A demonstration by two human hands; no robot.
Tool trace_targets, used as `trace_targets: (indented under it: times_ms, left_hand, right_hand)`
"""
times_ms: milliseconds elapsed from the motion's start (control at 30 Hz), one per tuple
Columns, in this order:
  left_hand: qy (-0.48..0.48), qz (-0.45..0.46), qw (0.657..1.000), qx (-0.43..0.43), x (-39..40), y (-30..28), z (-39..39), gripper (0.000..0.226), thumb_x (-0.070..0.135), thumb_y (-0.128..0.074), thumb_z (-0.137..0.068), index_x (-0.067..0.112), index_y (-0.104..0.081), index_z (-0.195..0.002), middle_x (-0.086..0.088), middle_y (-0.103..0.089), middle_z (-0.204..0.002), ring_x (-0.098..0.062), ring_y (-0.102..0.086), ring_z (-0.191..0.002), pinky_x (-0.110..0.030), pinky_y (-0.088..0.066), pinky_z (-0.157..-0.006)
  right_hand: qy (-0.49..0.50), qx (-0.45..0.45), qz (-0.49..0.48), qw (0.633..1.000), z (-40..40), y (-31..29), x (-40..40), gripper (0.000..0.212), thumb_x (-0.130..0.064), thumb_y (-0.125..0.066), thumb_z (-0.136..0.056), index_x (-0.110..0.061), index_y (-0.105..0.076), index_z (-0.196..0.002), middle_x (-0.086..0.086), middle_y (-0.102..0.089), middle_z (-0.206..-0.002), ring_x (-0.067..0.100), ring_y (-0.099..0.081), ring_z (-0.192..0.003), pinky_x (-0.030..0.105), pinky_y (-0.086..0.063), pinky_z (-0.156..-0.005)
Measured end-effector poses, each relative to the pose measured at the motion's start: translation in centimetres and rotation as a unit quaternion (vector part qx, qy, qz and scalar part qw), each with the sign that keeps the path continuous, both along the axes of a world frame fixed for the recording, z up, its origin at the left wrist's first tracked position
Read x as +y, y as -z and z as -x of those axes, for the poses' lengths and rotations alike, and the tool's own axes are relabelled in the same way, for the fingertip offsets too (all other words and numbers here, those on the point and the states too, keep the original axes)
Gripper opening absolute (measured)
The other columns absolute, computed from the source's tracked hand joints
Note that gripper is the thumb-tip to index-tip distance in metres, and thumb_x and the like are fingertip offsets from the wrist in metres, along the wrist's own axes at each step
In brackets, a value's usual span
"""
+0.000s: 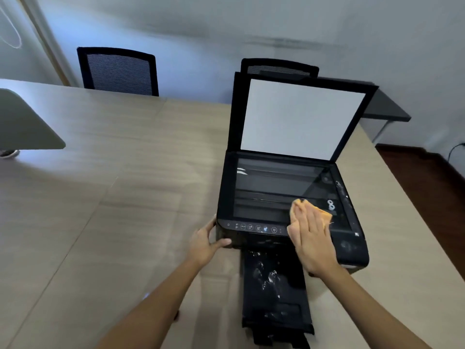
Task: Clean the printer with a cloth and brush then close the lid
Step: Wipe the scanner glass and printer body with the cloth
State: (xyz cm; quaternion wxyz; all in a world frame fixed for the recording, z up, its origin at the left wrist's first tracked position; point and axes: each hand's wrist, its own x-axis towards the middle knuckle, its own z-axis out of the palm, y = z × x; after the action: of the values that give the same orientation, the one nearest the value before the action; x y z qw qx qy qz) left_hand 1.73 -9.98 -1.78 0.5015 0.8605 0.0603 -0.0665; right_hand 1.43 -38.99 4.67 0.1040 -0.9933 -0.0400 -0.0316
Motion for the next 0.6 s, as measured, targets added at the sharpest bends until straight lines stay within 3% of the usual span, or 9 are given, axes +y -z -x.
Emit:
trace_targets:
  times_ms: [100, 200, 300, 400, 500, 567, 600]
  left_hand:
    - [0.007, -0.012, 1.0, -0.002, -0.1, -0.8, 0.3, 0.097, 0.076, -0.065, -0.055, 0.026, -0.048, -0.136, 0.008, -0.068, -0.121, -0.014, -0.063, -0.113, -0.04, -0.051, -0.095]
    - [0.019, -0.016, 1.0, -0.017, -0.5, -1.3, 0.4, 0.094, 0.072, -0.064, -0.056, 0.024, -0.048, -0.136, 0.009, -0.066, -0.12, -0.013, -0.062, -0.111, -0.038, -0.051, -0.093]
    - [0.028, -0.022, 0.999, -0.038, -0.6, -1.5, 0.5, 0.088, 0.067, -0.063, -0.061, 0.022, -0.047, -0.135, 0.003, -0.066, -0.123, -0.019, -0.062, -0.114, -0.039, -0.051, -0.094]
    - [0.049, -0.018, 0.996, -0.07, -0.8, -2.2, 0.6, 0.088, 0.062, -0.063, -0.065, 0.02, -0.043, -0.139, 0.009, -0.061, -0.126, -0.016, -0.058, -0.119, -0.038, -0.049, -0.099]
    - [0.06, 0.032, 0.994, -0.082, -0.9, -2.9, 0.9, 0.087, 0.06, -0.066, -0.072, 0.025, -0.033, -0.145, 0.014, -0.051, -0.139, -0.005, -0.047, -0.13, -0.029, -0.039, -0.108]
    - [0.041, 0.073, 0.994, -0.069, -1.1, -3.1, 0.6, 0.086, 0.065, -0.057, -0.079, 0.028, -0.023, -0.148, 0.013, -0.04, -0.15, -0.004, -0.035, -0.139, -0.033, -0.031, -0.116]
    - [0.02, 0.101, 0.993, -0.055, -1.4, -3.2, 0.3, 0.086, 0.068, -0.051, -0.081, 0.028, -0.02, -0.15, 0.012, -0.033, -0.154, -0.004, -0.029, -0.142, -0.037, -0.027, -0.119]
  right_hand:
    - [0.122, 0.025, -0.055, 0.991, -1.1, 0.1, 4.3, 0.062, -0.046, -0.013, -0.095, -0.022, -0.012, -0.153, 0.006, -0.008, -0.162, 0.027, -0.003, -0.149, 0.054, -0.003, -0.119]
    - [-0.029, 0.017, -0.046, 0.998, -0.5, -0.4, 9.6, 0.065, -0.049, -0.006, -0.093, -0.025, -0.005, -0.153, 0.003, -0.003, -0.163, 0.022, 0.002, -0.15, 0.052, -0.003, -0.12]
    - [-0.135, 0.028, -0.032, 0.99, 0.2, -0.6, 7.4, 0.061, -0.05, -0.006, -0.097, -0.027, 0.004, -0.153, -0.005, 0.009, -0.162, 0.011, 0.014, -0.148, 0.046, -0.002, -0.121]
    - [-0.012, -0.015, -0.032, 0.999, 0.5, 0.1, 1.5, 0.068, -0.056, 0.003, -0.093, -0.025, -0.004, -0.153, -0.006, 0.0, -0.163, 0.012, 0.005, -0.149, 0.048, -0.009, -0.12]
    - [0.145, 0.004, -0.046, 0.988, 0.0, 0.2, 0.6, 0.065, -0.05, -0.006, -0.094, -0.022, -0.007, -0.153, 0.003, -0.004, -0.163, 0.023, 0.0, -0.15, 0.05, -0.003, -0.12]
    - [0.163, 0.018, -0.078, 0.983, -0.4, 0.0, 3.4, 0.06, -0.043, -0.016, -0.098, -0.023, -0.003, -0.153, 0.005, 0.0, -0.163, 0.027, 0.003, -0.15, 0.051, 0.002, -0.12]
    - [0.115, 0.012, -0.078, 0.99, -0.3, -0.1, 4.7, 0.06, -0.042, -0.015, -0.098, -0.024, -0.002, -0.153, 0.003, 0.001, -0.163, 0.025, 0.003, -0.15, 0.05, 0.003, -0.12]
